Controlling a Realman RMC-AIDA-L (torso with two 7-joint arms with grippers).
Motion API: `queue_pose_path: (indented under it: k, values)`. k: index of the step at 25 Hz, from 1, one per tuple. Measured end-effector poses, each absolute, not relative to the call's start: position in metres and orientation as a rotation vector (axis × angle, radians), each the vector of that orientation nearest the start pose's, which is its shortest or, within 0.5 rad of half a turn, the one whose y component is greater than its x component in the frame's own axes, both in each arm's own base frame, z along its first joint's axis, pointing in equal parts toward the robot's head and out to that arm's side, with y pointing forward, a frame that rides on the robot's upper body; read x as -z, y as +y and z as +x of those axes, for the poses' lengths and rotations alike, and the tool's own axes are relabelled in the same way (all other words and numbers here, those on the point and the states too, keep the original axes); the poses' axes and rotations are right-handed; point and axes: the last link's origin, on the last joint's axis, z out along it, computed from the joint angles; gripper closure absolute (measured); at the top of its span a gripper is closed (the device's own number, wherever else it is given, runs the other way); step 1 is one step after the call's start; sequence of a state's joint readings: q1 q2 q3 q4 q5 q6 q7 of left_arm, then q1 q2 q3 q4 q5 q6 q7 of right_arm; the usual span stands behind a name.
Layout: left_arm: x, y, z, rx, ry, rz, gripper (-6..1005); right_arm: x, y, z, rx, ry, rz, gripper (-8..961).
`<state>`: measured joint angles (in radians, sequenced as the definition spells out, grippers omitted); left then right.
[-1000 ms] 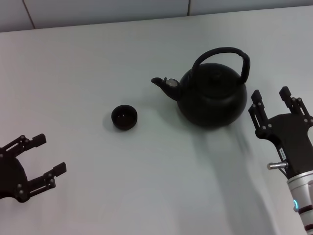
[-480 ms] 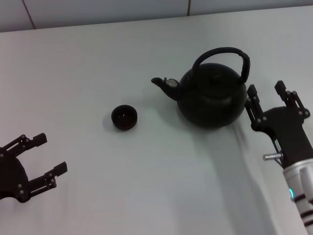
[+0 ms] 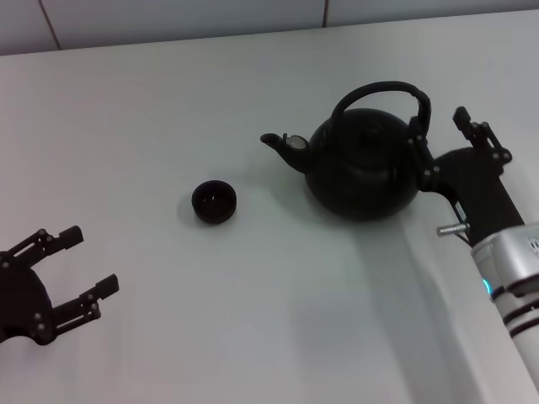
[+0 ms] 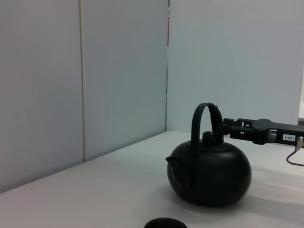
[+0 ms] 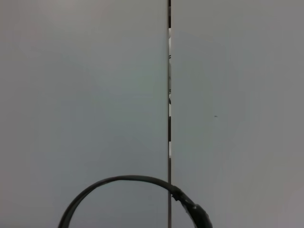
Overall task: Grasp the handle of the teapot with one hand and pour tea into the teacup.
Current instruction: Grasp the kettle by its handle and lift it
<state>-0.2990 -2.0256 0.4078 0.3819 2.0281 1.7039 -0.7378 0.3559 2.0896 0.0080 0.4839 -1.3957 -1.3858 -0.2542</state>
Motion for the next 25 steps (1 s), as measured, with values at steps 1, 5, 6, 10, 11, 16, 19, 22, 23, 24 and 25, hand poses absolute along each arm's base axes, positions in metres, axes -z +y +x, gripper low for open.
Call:
queue_pose_path:
  k: [1, 5, 6, 10, 11, 16, 19, 22, 23, 24, 25]
  values:
    - [-0.005, 0.233, -0.339, 0.804, -0.349, -2.504, 187, 0.071, 0.264, 0.299, -0.659, 0.536, -1.581, 471]
    - [-0.006, 0.234, -0.339, 0.81, -0.35, -2.489, 187, 0.07, 0.272, 0.298, -0.661, 0.541, -1.586, 473]
    - [-0.006, 0.234, -0.339, 0.81, -0.35, -2.489, 187, 0.07, 0.273, 0.298, -0.662, 0.541, -1.587, 474]
    - [-0.005, 0.236, -0.337, 0.823, -0.354, -2.48, 187, 0.07, 0.275, 0.298, -0.664, 0.537, -1.595, 476]
    - [-0.005, 0.236, -0.337, 0.827, -0.354, -2.477, 187, 0.07, 0.275, 0.298, -0.663, 0.536, -1.596, 476]
    - [-0.004, 0.236, -0.336, 0.832, -0.357, -2.473, 187, 0.07, 0.275, 0.299, -0.667, 0.535, -1.606, 479]
    - [-0.003, 0.236, -0.336, 0.833, -0.36, -2.473, 186, 0.07, 0.276, 0.298, -0.68, 0.544, -1.611, 480]
    - [-0.002, 0.236, -0.335, 0.835, -0.361, -2.471, 186, 0.071, 0.276, 0.297, -0.685, 0.532, -1.629, 600]
    - [-0.002, 0.236, -0.335, 0.835, -0.361, -2.471, 186, 0.071, 0.276, 0.297, -0.685, 0.529, -1.633, 720]
    - [-0.002, 0.236, -0.335, 0.836, -0.361, -2.471, 186, 0.071, 0.276, 0.297, -0.685, 0.528, -1.634, 732]
    - [-0.002, 0.236, -0.335, 0.836, -0.361, -2.471, 186, 0.071, 0.276, 0.297, -0.685, 0.528, -1.634, 743]
